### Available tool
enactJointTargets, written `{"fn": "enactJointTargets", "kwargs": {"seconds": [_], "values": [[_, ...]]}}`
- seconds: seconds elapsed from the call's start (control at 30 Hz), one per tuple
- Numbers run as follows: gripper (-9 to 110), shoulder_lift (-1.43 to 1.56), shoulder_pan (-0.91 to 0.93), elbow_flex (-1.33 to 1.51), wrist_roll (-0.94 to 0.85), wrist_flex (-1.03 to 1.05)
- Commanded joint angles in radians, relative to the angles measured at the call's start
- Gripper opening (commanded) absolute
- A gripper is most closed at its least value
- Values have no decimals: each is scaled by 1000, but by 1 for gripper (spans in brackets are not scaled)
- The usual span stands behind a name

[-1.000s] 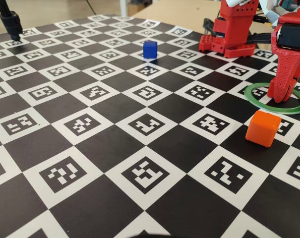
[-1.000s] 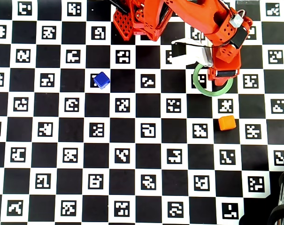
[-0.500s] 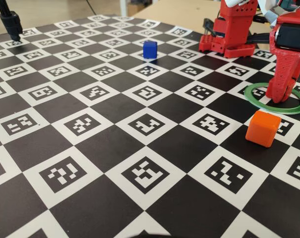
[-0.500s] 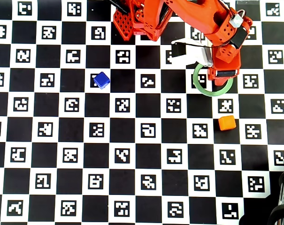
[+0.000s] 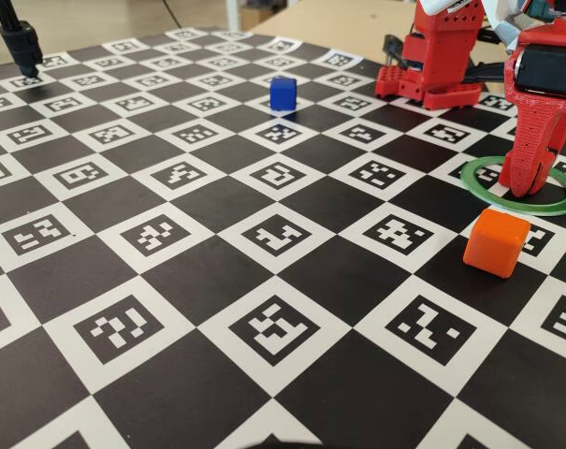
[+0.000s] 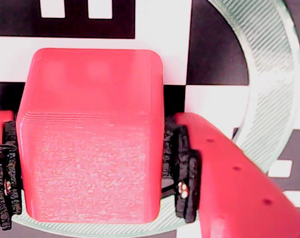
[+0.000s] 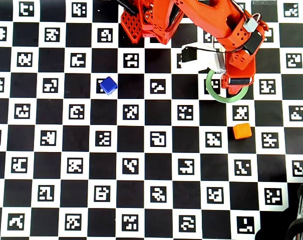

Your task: Grab the red cube then put it in the green circle then put the blue cube on top and finally the orange cube on top

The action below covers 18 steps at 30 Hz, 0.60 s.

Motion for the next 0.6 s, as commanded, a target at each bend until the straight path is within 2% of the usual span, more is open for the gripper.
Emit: {"fn": "enactJointTargets", "kwargs": {"seconds": [0.0,0.3,0.57], "values": [[21,41,-6,3,-2,6],[30,58,-35,15,2,11],[33,81,-40,12,-3,21]]}}
